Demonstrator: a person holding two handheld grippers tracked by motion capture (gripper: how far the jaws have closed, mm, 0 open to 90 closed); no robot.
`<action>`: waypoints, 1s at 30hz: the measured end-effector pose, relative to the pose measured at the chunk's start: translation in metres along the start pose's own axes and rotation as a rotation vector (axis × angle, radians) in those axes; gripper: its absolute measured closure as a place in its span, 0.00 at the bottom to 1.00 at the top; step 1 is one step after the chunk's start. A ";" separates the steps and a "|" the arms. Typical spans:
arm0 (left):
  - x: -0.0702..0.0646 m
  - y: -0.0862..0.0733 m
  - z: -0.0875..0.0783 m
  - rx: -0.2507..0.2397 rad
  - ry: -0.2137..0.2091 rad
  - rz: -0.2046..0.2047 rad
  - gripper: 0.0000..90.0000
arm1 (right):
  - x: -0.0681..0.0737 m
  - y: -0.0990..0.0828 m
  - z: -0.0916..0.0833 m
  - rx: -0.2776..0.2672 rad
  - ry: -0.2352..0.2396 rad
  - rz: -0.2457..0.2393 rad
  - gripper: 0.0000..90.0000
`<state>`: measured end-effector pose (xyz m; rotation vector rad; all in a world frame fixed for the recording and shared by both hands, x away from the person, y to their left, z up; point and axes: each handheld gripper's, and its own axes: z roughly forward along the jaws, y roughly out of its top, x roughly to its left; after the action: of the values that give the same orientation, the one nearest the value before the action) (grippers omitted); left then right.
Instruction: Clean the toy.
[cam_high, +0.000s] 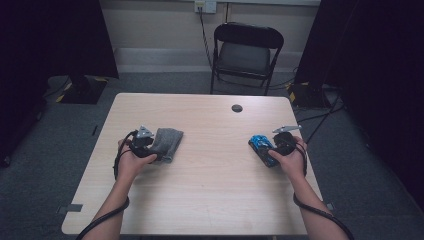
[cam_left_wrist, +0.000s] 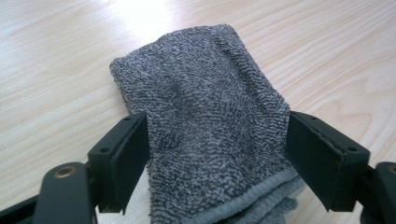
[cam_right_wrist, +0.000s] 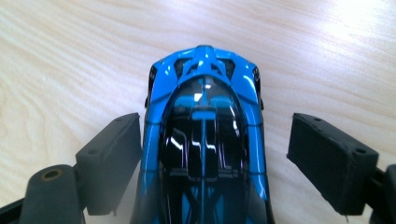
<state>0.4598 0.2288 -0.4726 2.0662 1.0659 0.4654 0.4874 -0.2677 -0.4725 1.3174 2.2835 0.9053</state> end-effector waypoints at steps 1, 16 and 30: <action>-0.001 0.001 -0.001 -0.004 -0.007 -0.004 0.23 | 0.000 0.000 -0.002 -0.005 0.002 0.001 0.18; -0.016 0.009 -0.009 -0.010 -0.072 0.019 0.18 | 0.007 0.004 -0.021 -0.050 0.049 -0.004 0.18; -0.035 0.014 -0.016 -0.017 -0.125 0.049 0.18 | 0.032 0.009 -0.024 -0.075 0.097 -0.074 0.18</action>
<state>0.4369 0.2023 -0.4505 2.0812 0.9370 0.3634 0.4634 -0.2450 -0.4485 1.1740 2.3299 1.0395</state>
